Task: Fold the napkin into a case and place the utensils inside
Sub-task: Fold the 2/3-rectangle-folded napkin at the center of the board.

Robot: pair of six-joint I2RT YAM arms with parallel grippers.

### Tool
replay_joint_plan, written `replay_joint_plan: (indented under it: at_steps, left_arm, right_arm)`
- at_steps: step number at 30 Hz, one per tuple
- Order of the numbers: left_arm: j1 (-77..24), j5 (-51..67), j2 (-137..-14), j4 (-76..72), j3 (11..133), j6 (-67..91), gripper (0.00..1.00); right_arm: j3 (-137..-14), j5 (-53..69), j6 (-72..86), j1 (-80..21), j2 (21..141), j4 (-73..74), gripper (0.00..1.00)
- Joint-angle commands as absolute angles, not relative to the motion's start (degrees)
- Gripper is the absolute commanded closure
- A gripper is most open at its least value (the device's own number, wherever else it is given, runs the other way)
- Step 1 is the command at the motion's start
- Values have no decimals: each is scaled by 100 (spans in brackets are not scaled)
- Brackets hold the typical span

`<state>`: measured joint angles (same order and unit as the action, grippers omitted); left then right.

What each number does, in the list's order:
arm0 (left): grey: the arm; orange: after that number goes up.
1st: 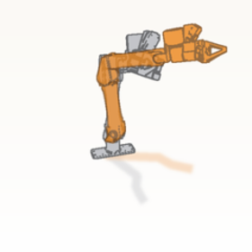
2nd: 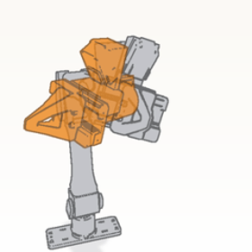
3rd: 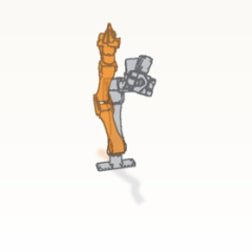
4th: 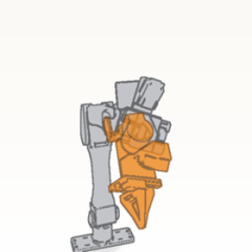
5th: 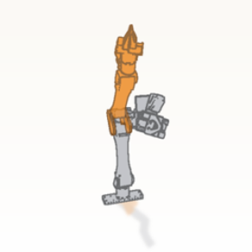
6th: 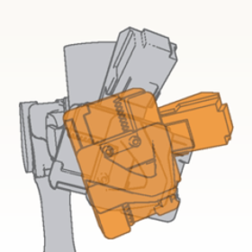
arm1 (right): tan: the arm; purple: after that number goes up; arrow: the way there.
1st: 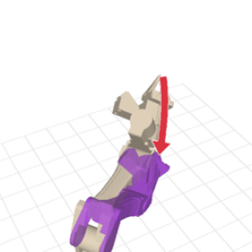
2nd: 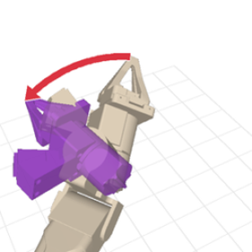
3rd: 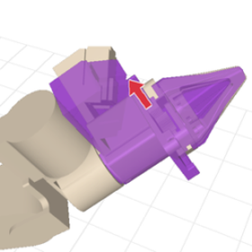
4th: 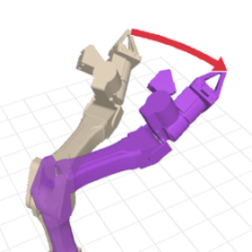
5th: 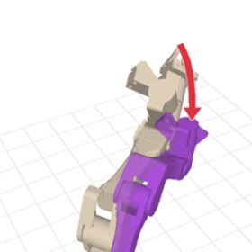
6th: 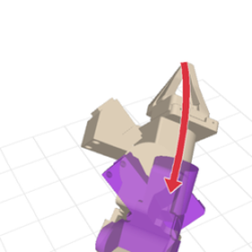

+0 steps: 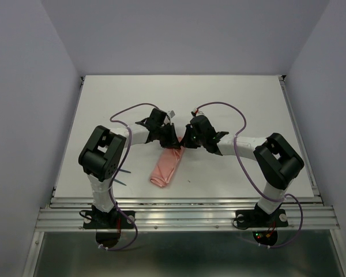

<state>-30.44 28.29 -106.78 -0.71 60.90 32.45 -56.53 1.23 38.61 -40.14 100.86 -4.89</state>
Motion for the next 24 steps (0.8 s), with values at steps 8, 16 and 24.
replay_joint_plan:
  at_steps: [8,16,24]
  left_arm:
    - [-2988,3252,-10160,-343,5933,3278,100]
    - [-2971,3445,-10336,-659,5880,3419,100]
    - [-2979,3226,-10468,-923,5871,3656,100]
  right_arm:
    - [-5854,26,3841,-4025,9888,-554,99]
    - [-5845,26,3850,-4025,9905,-554,99]
    - [-5880,61,3841,-4025,9870,-545,99]
